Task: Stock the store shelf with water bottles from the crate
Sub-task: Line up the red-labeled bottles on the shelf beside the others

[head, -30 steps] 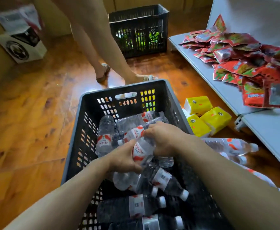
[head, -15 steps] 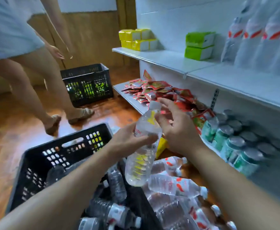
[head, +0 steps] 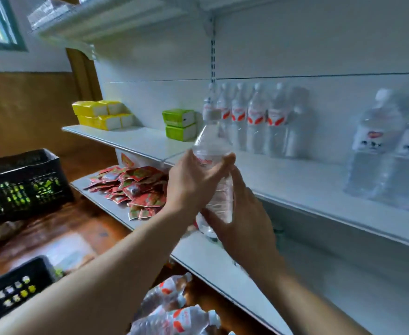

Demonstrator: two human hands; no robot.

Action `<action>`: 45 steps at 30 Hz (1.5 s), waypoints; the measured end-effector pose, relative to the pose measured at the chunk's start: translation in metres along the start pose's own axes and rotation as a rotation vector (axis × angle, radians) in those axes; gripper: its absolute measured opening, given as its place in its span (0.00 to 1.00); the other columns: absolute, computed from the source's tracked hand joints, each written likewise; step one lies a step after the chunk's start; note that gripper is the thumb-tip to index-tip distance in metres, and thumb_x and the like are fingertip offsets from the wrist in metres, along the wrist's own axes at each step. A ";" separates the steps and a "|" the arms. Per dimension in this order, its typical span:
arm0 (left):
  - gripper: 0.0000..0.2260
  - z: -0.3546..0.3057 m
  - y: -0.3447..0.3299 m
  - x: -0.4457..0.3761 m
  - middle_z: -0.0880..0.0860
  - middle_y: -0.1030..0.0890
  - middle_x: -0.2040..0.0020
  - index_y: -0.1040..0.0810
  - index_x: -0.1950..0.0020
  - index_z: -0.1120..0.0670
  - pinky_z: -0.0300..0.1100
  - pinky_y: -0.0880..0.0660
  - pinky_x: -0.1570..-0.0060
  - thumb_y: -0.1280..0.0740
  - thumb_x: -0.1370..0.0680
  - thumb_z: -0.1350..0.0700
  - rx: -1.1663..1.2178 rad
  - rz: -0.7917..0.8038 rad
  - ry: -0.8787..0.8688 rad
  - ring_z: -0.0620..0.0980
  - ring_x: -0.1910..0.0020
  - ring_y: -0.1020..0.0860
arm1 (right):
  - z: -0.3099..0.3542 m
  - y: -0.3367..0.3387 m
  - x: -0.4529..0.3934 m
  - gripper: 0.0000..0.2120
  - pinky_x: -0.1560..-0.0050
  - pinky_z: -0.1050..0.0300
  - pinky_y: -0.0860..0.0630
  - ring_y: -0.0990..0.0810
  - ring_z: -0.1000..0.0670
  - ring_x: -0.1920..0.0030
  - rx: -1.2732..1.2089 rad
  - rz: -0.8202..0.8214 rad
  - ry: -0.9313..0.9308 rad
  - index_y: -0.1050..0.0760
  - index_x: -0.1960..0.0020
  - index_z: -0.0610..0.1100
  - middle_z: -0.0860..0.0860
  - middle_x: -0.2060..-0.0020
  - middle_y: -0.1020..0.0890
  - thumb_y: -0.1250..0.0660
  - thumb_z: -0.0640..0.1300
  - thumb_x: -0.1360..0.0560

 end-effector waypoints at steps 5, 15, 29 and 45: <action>0.32 -0.054 -0.053 -0.027 0.42 0.16 0.51 0.23 0.41 0.44 0.46 0.20 0.48 0.34 0.35 0.23 0.130 0.048 -0.060 0.43 0.51 0.18 | -0.026 0.065 -0.028 0.46 0.42 0.55 0.28 0.24 0.46 0.35 0.079 -0.174 -0.047 0.53 0.19 0.53 0.48 0.31 0.24 0.29 0.60 0.27; 0.18 -0.061 -0.143 -0.029 0.45 0.20 0.42 0.27 0.33 0.51 0.29 0.28 0.49 0.44 0.16 0.43 0.305 0.366 -0.115 0.44 0.43 0.23 | -0.104 0.096 -0.061 0.46 0.39 0.51 0.27 0.24 0.43 0.36 0.072 -0.158 -0.173 0.55 0.19 0.54 0.46 0.30 0.26 0.28 0.55 0.25; 0.32 0.011 -0.253 -0.057 0.52 0.47 0.18 0.53 0.19 0.46 0.61 0.52 0.24 0.53 0.20 0.34 -0.683 0.709 -0.164 0.57 0.20 0.50 | -0.204 0.096 -0.140 0.40 0.41 0.46 0.26 0.24 0.40 0.36 0.245 -0.194 -0.392 0.60 0.19 0.50 0.43 0.30 0.27 0.35 0.49 0.19; 0.35 0.021 -0.269 -0.068 0.52 0.50 0.18 0.49 0.20 0.43 0.69 0.55 0.29 0.59 0.24 0.29 -0.796 0.724 -0.181 0.57 0.20 0.54 | -0.253 0.087 -0.198 0.32 0.42 0.46 0.28 0.26 0.37 0.35 0.390 -0.244 -0.447 0.48 0.22 0.42 0.39 0.33 0.26 0.36 0.49 0.19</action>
Point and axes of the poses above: each hand's wrist, its own x-axis away from the middle knuckle, its own y-axis out of the back of the hand, z = x × y, the point moved 9 cm from there along -x, towards the middle knuckle
